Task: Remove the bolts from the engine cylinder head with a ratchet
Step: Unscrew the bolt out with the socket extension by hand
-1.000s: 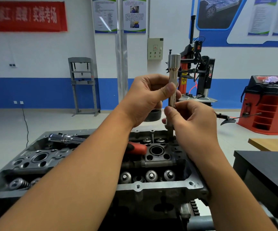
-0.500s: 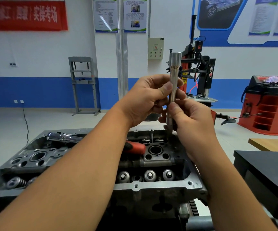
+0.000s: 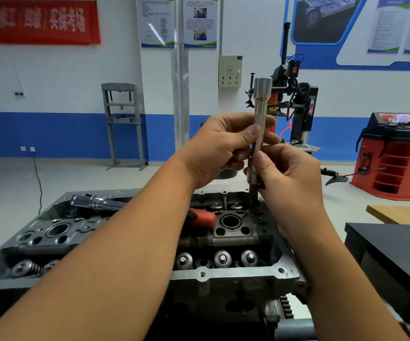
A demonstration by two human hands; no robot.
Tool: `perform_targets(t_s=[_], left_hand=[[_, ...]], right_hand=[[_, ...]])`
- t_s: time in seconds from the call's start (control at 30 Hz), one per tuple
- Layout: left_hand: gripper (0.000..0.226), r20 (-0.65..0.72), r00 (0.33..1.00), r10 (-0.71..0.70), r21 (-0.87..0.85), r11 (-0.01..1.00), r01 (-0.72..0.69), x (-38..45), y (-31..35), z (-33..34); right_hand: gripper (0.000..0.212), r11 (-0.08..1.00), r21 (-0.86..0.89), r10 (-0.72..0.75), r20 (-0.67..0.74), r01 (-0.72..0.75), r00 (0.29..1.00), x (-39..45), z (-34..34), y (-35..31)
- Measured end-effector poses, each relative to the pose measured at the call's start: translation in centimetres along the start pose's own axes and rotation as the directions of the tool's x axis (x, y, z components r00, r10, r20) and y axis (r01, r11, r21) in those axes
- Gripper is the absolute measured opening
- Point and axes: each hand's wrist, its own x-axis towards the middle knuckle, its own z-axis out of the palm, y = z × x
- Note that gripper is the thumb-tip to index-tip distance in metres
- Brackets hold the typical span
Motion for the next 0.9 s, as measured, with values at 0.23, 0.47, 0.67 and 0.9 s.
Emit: perform_targets(t_s=[0.23, 0.47, 0.67, 0.9], left_hand=[[0.015, -0.045, 0.995, 0.088, 0.048, 0.995, -0.086, -0.12, 0.04, 0.18], [0.009, -0.097, 0.985, 0.146, 0.114, 0.984, -0.135, -0.45, 0.18, 0.31], [0.013, -0.092, 0.984, 0.152, 0.07, 0.987, -0.146, -0.46, 0.23, 0.43], [0.017, 0.028, 0.996, 0.089, 0.034, 0.995, -0.09, -0.08, 0.03, 0.15]], right_hand=[[0.035, 0.999, -0.033, 0.042, 0.013, -0.041, 0.999, -0.28, -0.03, -0.19], [0.016, 0.999, -0.051, -0.005, 0.057, 0.008, 0.998, -0.21, -0.12, 0.34], [0.008, 0.998, 0.032, 0.038, 0.197, -0.045, 0.98, -0.01, -0.63, 0.17], [0.003, 0.981, 0.141, 0.107, 0.188, -0.135, 0.976, -0.07, -0.42, -0.05]])
